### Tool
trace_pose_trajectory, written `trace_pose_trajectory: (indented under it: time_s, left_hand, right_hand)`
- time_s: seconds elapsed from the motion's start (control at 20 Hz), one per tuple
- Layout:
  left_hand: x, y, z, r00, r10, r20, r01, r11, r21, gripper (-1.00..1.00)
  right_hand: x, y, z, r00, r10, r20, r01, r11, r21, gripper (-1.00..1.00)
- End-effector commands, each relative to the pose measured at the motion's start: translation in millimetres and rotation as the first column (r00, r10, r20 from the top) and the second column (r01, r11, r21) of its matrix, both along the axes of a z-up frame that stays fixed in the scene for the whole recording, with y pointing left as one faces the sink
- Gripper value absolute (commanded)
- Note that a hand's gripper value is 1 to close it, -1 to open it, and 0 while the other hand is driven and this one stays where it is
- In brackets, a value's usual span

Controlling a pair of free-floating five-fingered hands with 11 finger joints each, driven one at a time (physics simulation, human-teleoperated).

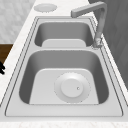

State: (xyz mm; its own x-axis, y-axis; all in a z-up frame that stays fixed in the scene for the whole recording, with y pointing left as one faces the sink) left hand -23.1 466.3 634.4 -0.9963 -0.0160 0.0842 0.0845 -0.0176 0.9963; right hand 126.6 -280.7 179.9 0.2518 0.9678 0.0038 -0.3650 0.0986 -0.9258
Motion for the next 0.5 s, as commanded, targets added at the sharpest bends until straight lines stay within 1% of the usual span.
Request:
trace_pose_trajectory:
  time_s: [0.0, 0.25, 0.45]
  left_hand:
    - [-10.9, -18.2, 17.3, 0.9999, 0.001, -0.015, -0.001, 0.9994, 0.035, -1.0]
    - [2.0, -39.3, 11.4, 0.9991, 0.04, -0.017, -0.039, 0.9984, 0.042, -1.0]
    - [4.0, -58.3, 9.6, 0.9967, 0.078, -0.023, -0.077, 0.996, 0.045, -1.0]
  right_hand:
    - [0.0, 0.0, 0.0, 1.0, 0.0, 0.0, 0.0, 1.0, 0.0, 0.0]
    - [0.0, 0.0, 0.0, 1.0, 0.0, 0.0, 0.0, 1.0, 0.0, 0.0]
    - [0.0, 0.0, 0.0, 1.0, 0.0, 0.0, 0.0, 1.0, 0.0, 0.0]
